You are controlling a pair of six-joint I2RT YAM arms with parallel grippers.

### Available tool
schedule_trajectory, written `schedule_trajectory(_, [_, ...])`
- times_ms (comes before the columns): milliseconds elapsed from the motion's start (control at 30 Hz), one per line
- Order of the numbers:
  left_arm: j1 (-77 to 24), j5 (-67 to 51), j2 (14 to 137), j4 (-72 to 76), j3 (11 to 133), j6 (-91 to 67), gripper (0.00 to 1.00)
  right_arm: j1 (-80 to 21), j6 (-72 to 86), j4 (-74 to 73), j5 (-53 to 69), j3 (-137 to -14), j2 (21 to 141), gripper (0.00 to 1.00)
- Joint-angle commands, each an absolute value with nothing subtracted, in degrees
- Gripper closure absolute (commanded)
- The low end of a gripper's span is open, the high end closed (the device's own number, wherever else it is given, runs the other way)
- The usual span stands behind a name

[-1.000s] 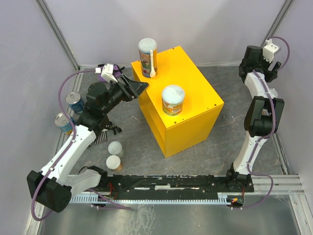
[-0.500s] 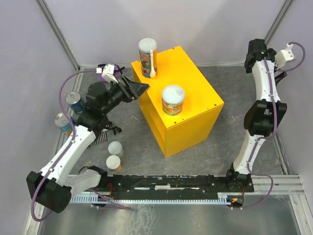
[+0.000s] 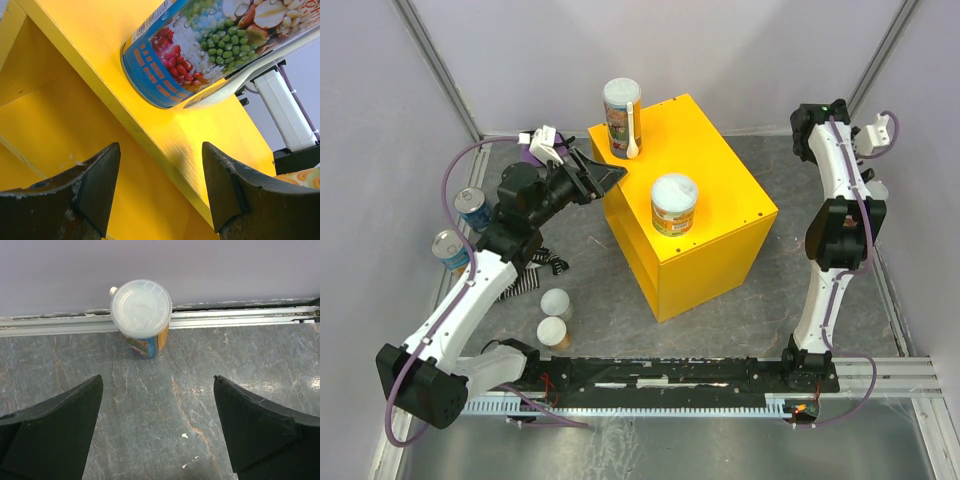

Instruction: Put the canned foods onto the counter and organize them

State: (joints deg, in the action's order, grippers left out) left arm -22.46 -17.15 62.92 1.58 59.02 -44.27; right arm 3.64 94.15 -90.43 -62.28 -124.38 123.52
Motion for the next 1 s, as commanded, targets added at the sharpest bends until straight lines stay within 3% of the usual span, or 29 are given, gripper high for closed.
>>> schedule_trajectory(0, [-22.1,-19.0,63.4,2.4,62.0,-41.2,0.27,3.6,101.6,-96.2,-66.1,-125.5,125.8,0.01])
schedule_trajectory(200, [-22.2,-20.2,63.7,5.5,59.9,-41.0,0.27,3.9,105.2,-94.4,-67.4,-121.2,127.7,0.01])
schedule_trajectory(433, [-22.2,-20.6,63.1,9.2,56.2,-41.0,0.27,5.3,101.0,-82.5,-70.8,-113.6,126.1,0.01])
schedule_trajectory(967, [-22.2,-20.5,63.9,14.7,52.7,-42.3,0.28,9.2,93.1,-71.9,-72.0,-111.7,128.2,0.01])
